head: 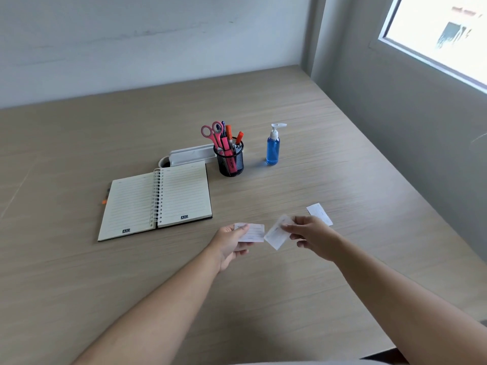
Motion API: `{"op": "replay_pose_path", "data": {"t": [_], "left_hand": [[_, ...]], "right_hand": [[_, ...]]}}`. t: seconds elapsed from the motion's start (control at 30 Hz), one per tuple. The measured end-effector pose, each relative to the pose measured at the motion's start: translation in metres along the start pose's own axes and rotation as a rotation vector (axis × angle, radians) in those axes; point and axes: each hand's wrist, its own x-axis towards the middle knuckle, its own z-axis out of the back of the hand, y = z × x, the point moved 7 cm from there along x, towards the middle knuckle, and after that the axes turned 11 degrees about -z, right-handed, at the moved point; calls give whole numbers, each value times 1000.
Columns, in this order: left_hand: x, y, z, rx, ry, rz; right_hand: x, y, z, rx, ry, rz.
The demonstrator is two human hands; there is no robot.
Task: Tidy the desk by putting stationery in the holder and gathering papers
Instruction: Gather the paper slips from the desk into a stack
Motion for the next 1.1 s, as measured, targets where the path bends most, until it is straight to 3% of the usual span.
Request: {"op": "replay_pose_path", "data": {"t": [0.17, 0.33, 0.53, 0.77, 1.1], "left_hand": [[1, -7, -35, 12, 184, -37], [13, -8, -37, 128, 89, -108], [34, -6, -38, 186, 30, -85], [47, 5, -53, 224, -4, -53], [42, 10, -58, 261, -57, -57]], "right_hand": [[2, 11, -6, -41, -103, 54], [5, 15, 3, -170, -158, 120], [23, 26, 72, -647, -283, 118], [56, 39, 107, -1261, -256, 28], [67, 48, 94, -1564, -277, -23]]}}
